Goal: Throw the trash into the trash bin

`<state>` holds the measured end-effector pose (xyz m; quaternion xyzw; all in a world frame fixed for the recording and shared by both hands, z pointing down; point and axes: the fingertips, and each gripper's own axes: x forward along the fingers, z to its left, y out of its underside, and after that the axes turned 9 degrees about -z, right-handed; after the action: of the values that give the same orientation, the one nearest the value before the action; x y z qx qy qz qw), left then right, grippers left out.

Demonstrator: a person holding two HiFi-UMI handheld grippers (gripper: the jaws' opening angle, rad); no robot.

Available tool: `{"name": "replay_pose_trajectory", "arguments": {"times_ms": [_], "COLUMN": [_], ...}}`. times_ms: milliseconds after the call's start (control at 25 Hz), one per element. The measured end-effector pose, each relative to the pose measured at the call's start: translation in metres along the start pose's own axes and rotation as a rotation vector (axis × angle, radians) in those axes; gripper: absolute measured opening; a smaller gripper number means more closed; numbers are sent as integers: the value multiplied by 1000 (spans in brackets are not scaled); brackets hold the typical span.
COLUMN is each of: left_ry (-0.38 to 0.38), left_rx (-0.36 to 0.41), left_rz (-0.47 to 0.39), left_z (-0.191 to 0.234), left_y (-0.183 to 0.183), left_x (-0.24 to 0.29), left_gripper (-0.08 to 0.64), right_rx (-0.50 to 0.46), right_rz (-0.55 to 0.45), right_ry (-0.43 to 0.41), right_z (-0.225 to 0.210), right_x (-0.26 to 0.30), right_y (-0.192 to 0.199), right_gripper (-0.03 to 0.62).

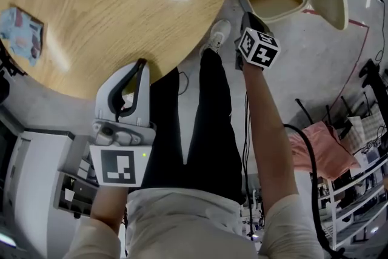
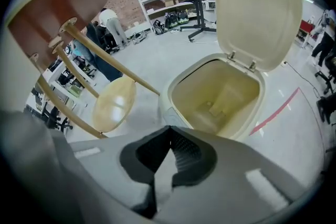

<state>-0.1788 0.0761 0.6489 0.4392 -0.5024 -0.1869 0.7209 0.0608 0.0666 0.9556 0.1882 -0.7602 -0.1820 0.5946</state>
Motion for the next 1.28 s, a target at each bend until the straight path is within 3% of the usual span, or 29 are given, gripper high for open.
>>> {"name": "replay_pose_trajectory", "arguments": {"times_ms": [160, 1280], "left_ry": [-15, 17], "left_rx": [-40, -55], "left_rz": [9, -14], "left_z": [4, -26], "left_y": [-3, -56], "left_x": [-3, -38], "left_gripper": [5, 5], "right_rx": [15, -32], "right_rz": [-19, -207], "right_ry": [-6, -84], "right_z": [-1, 22], "right_x": [-17, -160], "right_y": [-6, -91], "right_gripper": [0, 0]}}
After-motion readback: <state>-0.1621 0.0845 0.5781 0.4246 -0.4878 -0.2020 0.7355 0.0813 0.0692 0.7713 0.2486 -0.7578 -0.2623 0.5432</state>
